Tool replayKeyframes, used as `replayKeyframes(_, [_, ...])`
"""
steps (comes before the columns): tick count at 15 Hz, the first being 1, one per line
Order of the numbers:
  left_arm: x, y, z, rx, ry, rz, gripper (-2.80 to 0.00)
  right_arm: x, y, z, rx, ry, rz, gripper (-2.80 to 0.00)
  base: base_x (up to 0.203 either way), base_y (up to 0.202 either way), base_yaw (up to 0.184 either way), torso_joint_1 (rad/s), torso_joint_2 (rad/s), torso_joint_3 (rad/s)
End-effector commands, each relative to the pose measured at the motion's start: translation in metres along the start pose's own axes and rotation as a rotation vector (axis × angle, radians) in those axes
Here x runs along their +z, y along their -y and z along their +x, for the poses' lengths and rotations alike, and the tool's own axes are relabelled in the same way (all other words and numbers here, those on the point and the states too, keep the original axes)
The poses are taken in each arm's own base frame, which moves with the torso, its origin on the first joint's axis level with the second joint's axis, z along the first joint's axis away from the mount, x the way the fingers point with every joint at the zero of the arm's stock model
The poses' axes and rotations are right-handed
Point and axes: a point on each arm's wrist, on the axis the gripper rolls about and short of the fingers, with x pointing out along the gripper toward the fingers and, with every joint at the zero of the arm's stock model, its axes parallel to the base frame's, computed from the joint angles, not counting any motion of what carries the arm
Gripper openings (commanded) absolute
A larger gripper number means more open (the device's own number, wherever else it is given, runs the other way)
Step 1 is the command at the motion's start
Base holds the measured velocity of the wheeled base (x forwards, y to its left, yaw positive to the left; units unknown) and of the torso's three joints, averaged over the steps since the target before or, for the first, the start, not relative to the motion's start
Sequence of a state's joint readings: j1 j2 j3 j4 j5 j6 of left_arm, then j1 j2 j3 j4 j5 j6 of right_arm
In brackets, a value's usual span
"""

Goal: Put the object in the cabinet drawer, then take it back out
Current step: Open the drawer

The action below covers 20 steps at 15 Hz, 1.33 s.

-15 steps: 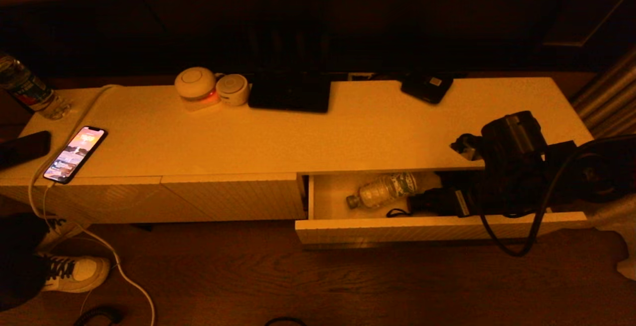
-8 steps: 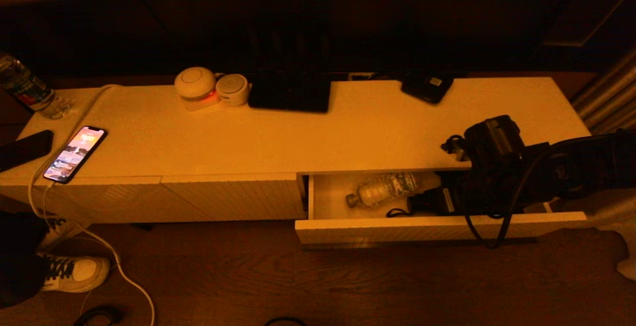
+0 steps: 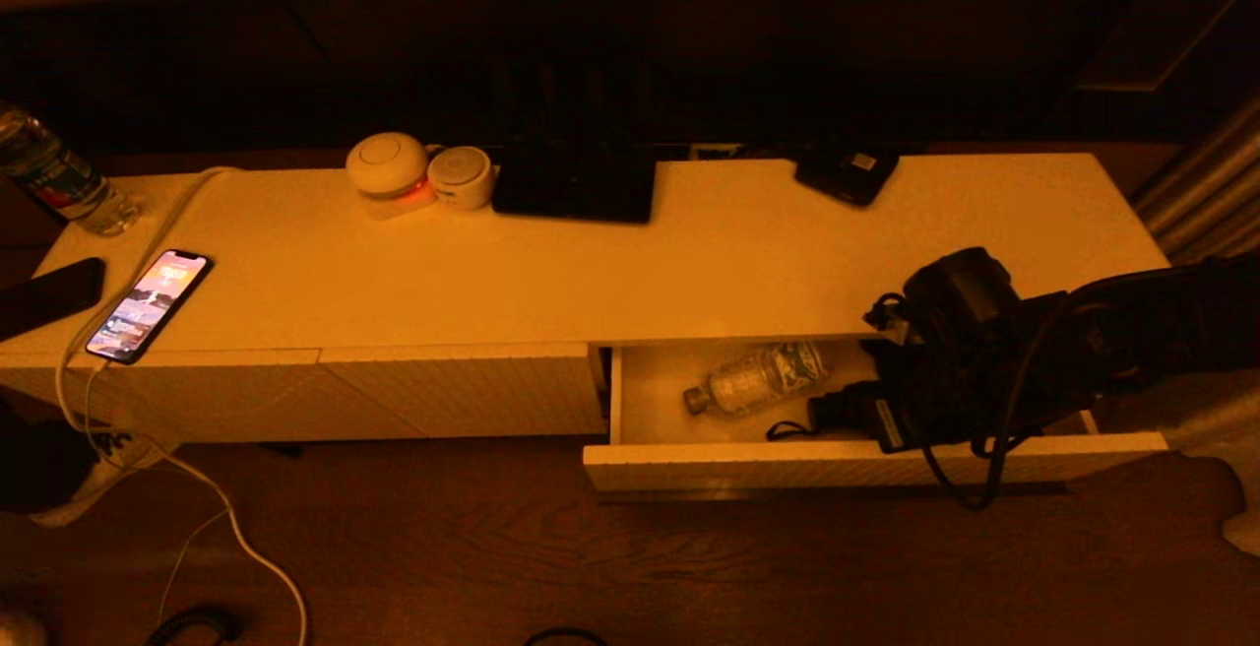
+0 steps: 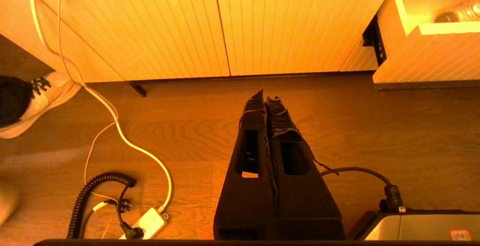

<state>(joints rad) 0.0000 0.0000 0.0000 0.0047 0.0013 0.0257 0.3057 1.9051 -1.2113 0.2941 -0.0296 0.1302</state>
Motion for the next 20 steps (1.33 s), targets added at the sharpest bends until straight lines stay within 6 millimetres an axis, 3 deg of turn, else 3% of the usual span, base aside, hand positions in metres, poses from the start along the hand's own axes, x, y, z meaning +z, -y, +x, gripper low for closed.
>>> replayKeyframes(1, [0.000, 0.000, 0.000, 0.000, 0.000, 0.000, -2.80, -0.003, 0.000, -0.002, -0.002, -0.026, -0.003, -2.80, 0.000, 0.000, 0.000, 0.000, 0.00, 0.000])
replayKeyframes(6, [0.000, 0.000, 0.000, 0.000, 0.000, 0.000, -2.80, -0.018, -0.003, -0.004, -0.007, -0.135, -0.017, -2.80, 0.000, 0.000, 0.000, 0.000, 0.00, 0.000])
replayKeyframes(14, [0.000, 0.000, 0.000, 0.000, 0.000, 0.000, -2.80, -0.049, -0.017, 0.012, -0.002, -0.272, -0.009, -2.80, 0.000, 0.000, 0.000, 0.000, 0.00, 0.000])
replayKeyframes(20, [0.000, 0.000, 0.000, 0.000, 0.000, 0.000, -2.80, -0.061, -0.018, 0.011, 0.000, -0.308, -0.018, -2.80, 0.000, 0.000, 0.000, 0.000, 0.00, 0.000])
